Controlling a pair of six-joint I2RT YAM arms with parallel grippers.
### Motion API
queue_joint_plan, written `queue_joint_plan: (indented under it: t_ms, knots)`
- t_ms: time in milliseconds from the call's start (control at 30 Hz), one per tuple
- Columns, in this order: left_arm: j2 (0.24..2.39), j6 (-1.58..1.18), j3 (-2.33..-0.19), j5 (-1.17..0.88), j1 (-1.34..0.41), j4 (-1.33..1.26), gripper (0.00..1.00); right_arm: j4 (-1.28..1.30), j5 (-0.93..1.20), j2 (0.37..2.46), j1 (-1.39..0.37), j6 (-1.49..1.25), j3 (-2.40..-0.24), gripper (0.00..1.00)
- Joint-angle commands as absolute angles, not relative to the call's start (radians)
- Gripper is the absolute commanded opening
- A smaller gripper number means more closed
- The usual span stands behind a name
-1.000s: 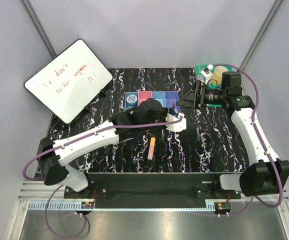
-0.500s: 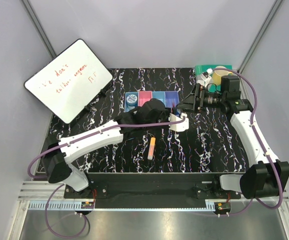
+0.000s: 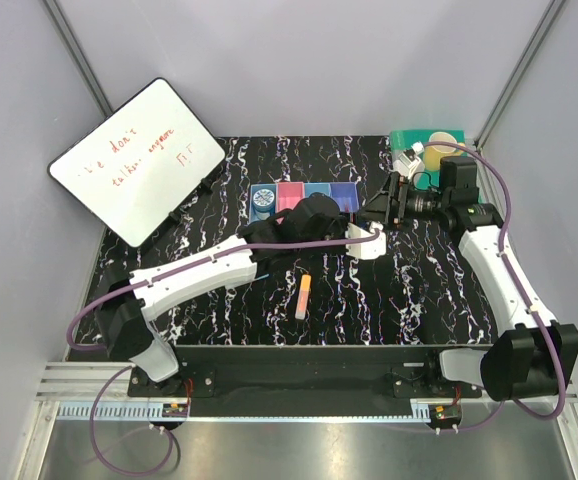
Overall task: Sort the stationery into containers
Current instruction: Place the stationery in the storage box.
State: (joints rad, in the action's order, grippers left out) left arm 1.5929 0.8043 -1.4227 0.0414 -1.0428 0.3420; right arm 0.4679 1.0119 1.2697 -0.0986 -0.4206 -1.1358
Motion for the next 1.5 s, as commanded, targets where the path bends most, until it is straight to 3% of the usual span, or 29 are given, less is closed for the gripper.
queue_joint_plan:
  t_ms: [0, 167, 333, 633, 867, 900, 967, 1000, 1100, 1200, 1233, 1267, 1367, 1400, 1433, 1467]
  knots:
    - [1.594, 0.805, -1.479, 0.018, -1.048, 0.281, 0.0, 0.439, 1.015, 1.224, -0.106, -0.433, -1.115, 0.81]
    - [1.594, 0.804, -1.477, 0.017, -1.048, 0.281, 0.0, 0.439, 1.008, 1.223, -0.106, -0.433, -1.121, 0.7]
    - [1.594, 0.801, -1.477, 0.014, -1.048, 0.284, 0.0, 0.439, 0.999, 1.233, -0.106, -0.434, -1.135, 0.65]
    - [1.592, 0.792, -1.467, 0.009, -1.049, 0.295, 0.0, 0.44, 0.983, 1.249, -0.106, -0.428, -1.164, 0.65]
    - [1.591, 0.782, -1.456, 0.009, -1.054, 0.299, 0.0, 0.44, 0.974, 1.264, -0.104, -0.426, -1.193, 0.41]
    - [1.591, 0.782, -1.454, 0.008, -1.055, 0.298, 0.0, 0.442, 0.973, 1.267, -0.104, -0.426, -1.195, 0.32]
    - [1.591, 0.782, -1.45, 0.009, -1.057, 0.301, 0.0, 0.44, 0.971, 1.27, -0.104, -0.426, -1.2, 0.25]
    - [1.591, 0.782, -1.45, 0.009, -1.057, 0.301, 0.0, 0.442, 0.966, 1.27, -0.106, -0.426, -1.2, 0.15]
    - [1.592, 0.782, -1.447, 0.012, -1.058, 0.301, 0.0, 0.44, 0.965, 1.272, -0.106, -0.426, -1.198, 0.01]
    - [1.592, 0.779, -1.447, 0.017, -1.058, 0.301, 0.02, 0.442, 0.962, 1.267, -0.104, -0.426, -1.193, 0.0]
    - [1.592, 0.781, -1.445, 0.021, -1.058, 0.298, 0.09, 0.44, 0.962, 1.266, -0.106, -0.425, -1.19, 0.0]
    - [1.591, 0.778, -1.447, 0.026, -1.058, 0.299, 0.33, 0.443, 0.96, 1.264, -0.106, -0.425, -1.192, 0.0]
    - [1.585, 0.769, -1.445, 0.041, -1.058, 0.301, 0.68, 0.448, 0.954, 1.261, -0.106, -0.422, -1.189, 0.0]
    - [1.58, 0.765, -1.445, 0.043, -1.058, 0.304, 0.88, 0.451, 0.95, 1.261, -0.104, -0.422, -1.189, 0.0]
    - [1.566, 0.761, -1.439, 0.049, -1.058, 0.307, 0.98, 0.454, 0.946, 1.259, -0.104, -0.414, -1.19, 0.0]
    - [1.559, 0.747, -1.436, 0.054, -1.058, 0.305, 0.99, 0.46, 0.94, 1.261, -0.106, -0.411, -1.193, 0.0]
